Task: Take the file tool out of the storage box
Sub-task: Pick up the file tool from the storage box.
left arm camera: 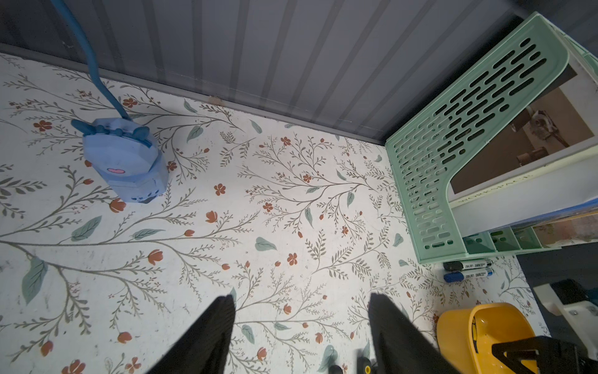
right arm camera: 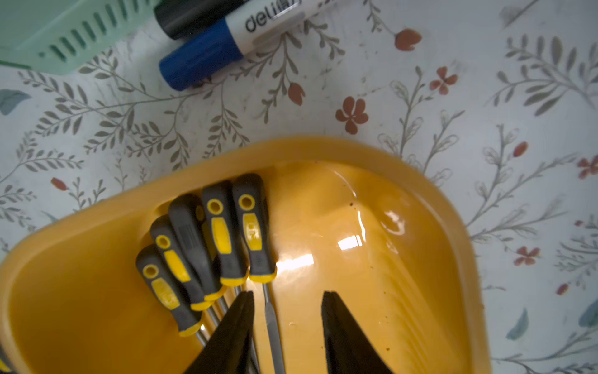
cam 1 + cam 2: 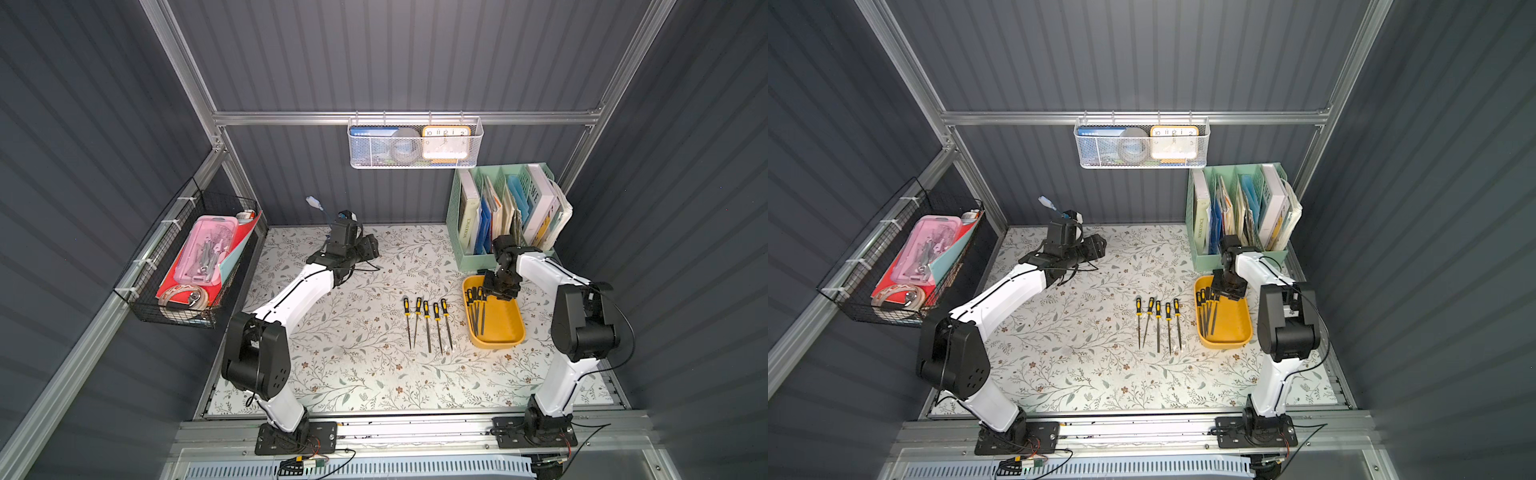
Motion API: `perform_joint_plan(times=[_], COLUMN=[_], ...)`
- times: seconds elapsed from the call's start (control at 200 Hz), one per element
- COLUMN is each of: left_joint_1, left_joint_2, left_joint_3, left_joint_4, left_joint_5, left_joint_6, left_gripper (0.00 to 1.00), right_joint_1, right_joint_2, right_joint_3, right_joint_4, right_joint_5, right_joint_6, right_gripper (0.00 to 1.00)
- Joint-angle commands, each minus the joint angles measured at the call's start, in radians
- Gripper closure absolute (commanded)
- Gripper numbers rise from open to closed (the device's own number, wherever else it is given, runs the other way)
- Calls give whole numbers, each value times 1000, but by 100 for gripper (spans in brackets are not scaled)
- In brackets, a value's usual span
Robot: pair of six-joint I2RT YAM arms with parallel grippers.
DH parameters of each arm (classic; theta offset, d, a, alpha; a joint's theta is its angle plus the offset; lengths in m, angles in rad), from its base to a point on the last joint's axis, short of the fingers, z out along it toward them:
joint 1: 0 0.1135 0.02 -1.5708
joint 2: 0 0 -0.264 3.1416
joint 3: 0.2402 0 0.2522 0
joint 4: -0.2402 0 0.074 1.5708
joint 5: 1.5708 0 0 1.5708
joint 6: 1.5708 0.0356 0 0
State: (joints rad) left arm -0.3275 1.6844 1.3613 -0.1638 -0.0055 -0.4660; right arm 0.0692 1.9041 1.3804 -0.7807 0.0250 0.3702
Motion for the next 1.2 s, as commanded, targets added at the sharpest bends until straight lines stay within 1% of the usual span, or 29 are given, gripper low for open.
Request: perform_joint_plan(times=[0.0, 0.155, 0.31, 0.615, 0.645, 0.675, 0.725, 0.78, 0.82, 0.996, 1.101, 1.196], left_joint_1=[4, 4, 4, 4, 4, 4, 4, 4, 4, 4, 4, 4], left_joint_2=[-9, -22, -29, -46, -48, -48, -51, -54, -56, -59, -59, -61], left_joint_3=[16, 3, -9, -28, -30, -31, -30, -30, -30, -34, -43, -50], left_joint_4=[-2, -1, -3, -5, -6, -6, -8, -9, -9, -8, -4, 1], left_joint_5=[-4, -11, -19, -27, -28, -28, -30, -33, -34, -34, -31, -34], left_joint_6=[7, -6, -8, -17, -17, -17, -17, -17, -17, -17, -18, -19], left_gripper=[29, 29, 29, 29, 29, 29, 29, 29, 29, 29, 29, 28], right_joint_1=[-5, -4, -3, -4, -5, -5, -5, -4, -4, 13, 66, 164], right_joint_2=[34, 66, 94, 133, 135, 136, 135, 115, 92, -28, -94, -144], right_joint_3=[44, 64, 69, 50, 47, 47, 50, 50, 50, 84, 103, 105], right_joint_4=[-14, -12, -8, -8, -8, -10, -17, -23, -26, -59, -84, -80], right_joint_5=[-19, -49, -48, -27, -28, -28, -29, -31, -31, -25, -11, -17], right_joint_6=[-43, -58, -63, -81, -83, -83, -82, -78, -74, -65, -42, 4], right_gripper=[60, 61, 61, 71, 72, 76, 87, 93, 95, 98, 99, 99])
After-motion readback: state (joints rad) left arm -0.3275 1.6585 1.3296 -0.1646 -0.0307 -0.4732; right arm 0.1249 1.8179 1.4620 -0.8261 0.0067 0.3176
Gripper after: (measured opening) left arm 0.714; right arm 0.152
